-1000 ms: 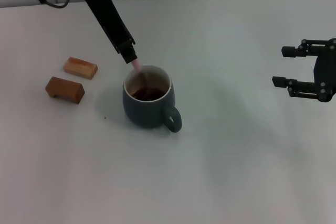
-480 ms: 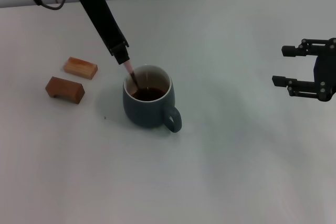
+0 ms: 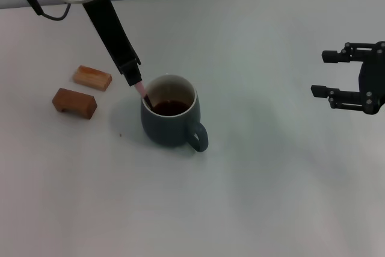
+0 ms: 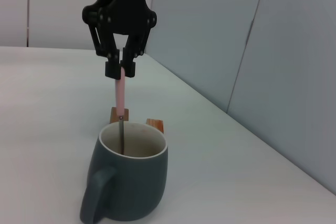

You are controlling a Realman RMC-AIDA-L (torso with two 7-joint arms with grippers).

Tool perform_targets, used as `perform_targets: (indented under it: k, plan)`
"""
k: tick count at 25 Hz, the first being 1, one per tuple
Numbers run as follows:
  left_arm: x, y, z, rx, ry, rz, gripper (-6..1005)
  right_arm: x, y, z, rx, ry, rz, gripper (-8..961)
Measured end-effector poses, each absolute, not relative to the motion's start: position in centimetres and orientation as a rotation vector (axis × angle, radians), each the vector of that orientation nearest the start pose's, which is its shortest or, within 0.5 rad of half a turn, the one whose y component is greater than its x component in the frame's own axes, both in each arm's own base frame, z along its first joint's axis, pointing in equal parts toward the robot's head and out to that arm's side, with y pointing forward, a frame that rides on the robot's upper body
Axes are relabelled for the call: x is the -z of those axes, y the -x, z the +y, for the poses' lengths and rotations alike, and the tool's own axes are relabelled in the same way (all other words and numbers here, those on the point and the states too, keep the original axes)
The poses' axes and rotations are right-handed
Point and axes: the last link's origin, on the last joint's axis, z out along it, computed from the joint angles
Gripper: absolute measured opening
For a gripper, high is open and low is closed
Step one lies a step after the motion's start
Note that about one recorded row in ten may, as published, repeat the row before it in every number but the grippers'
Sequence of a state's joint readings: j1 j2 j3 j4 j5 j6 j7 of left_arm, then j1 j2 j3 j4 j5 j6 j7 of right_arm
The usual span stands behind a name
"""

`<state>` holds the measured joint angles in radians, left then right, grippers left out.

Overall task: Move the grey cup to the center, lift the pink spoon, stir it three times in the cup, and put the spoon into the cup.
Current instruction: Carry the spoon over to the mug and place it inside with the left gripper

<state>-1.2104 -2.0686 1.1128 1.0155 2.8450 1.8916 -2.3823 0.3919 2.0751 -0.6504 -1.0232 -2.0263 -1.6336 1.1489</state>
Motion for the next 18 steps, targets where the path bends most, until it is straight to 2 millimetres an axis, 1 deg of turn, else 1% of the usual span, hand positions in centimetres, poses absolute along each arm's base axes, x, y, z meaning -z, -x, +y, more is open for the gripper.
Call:
perform_targets:
  k: [2, 8, 11, 13, 18]
  plan:
    - [-2.0, 6.4, 40.0, -0.905, 2.754, -0.601, 191, -6.9, -27.8, 31.7, -0.410, 2.618, 0.084, 651]
    - [-2.3, 5.8, 40.0, -0.845, 2.770, -0.596, 418, -6.9, -27.9, 31.8, -0.411, 2.614, 0.085, 651]
    - [-2.5, 5.6, 40.0, -0.836, 2.770, -0.589, 482, -7.0, -27.9, 31.8, -0.413, 2.610, 0.088, 651]
    - [-2.7, 4.9, 39.7, -0.811, 2.789, -0.568, 525, -7.0, -27.9, 31.8, -0.412, 2.608, 0.088, 650]
    - [-3.1, 3.8, 39.2, -0.757, 2.835, -0.550, 632, -7.1, -27.9, 31.9, -0.410, 2.604, 0.087, 650]
